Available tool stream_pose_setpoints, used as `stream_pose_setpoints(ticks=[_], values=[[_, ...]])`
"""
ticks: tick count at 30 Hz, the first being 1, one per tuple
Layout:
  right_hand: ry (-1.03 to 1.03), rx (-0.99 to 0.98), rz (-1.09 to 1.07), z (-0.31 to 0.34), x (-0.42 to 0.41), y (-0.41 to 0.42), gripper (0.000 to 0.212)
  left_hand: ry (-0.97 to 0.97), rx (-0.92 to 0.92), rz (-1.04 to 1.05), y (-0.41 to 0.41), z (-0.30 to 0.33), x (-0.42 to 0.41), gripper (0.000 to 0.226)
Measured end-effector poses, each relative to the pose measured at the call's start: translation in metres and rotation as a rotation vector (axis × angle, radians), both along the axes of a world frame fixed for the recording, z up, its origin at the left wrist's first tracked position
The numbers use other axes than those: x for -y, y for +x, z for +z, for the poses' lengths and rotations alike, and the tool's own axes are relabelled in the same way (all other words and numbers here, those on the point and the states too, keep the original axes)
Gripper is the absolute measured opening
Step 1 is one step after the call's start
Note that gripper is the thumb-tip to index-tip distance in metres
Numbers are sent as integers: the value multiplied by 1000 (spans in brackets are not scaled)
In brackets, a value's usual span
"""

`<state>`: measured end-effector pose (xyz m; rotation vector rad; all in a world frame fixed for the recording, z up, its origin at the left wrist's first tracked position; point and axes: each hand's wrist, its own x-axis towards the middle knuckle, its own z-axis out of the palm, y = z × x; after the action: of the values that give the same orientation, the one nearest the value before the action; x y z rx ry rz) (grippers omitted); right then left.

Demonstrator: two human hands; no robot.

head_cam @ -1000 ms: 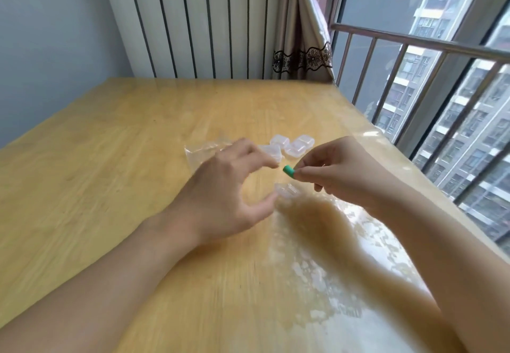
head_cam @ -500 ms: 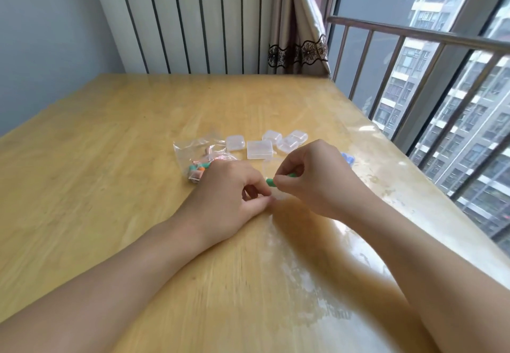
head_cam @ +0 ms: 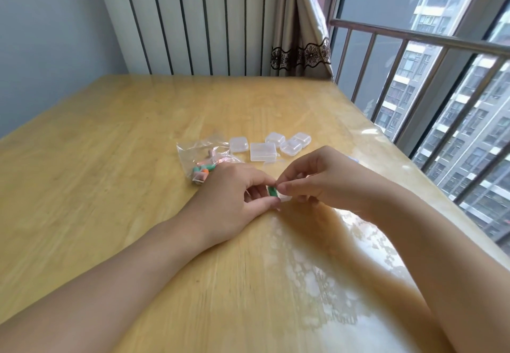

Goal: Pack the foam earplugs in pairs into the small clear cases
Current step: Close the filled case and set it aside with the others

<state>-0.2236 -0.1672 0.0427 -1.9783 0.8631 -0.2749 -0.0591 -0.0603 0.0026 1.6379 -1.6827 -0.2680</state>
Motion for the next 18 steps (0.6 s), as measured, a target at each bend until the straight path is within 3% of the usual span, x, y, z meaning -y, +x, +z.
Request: stream_pose_setpoints(ticks=[5,10,15,18], values=[[23,100,-37,4,8,-7,25,-33,45,19,-1,-2,4,10],[-65,134,9,0,7,-3,11,-7,-64,78,-2,-3,5,4],[-509,100,2,-4,-5,5,13,14,-103,112,-2,-4,5,14],[-611,35,7,-5,-9,7,10,24,-113,126,-2,-4,5,11]])
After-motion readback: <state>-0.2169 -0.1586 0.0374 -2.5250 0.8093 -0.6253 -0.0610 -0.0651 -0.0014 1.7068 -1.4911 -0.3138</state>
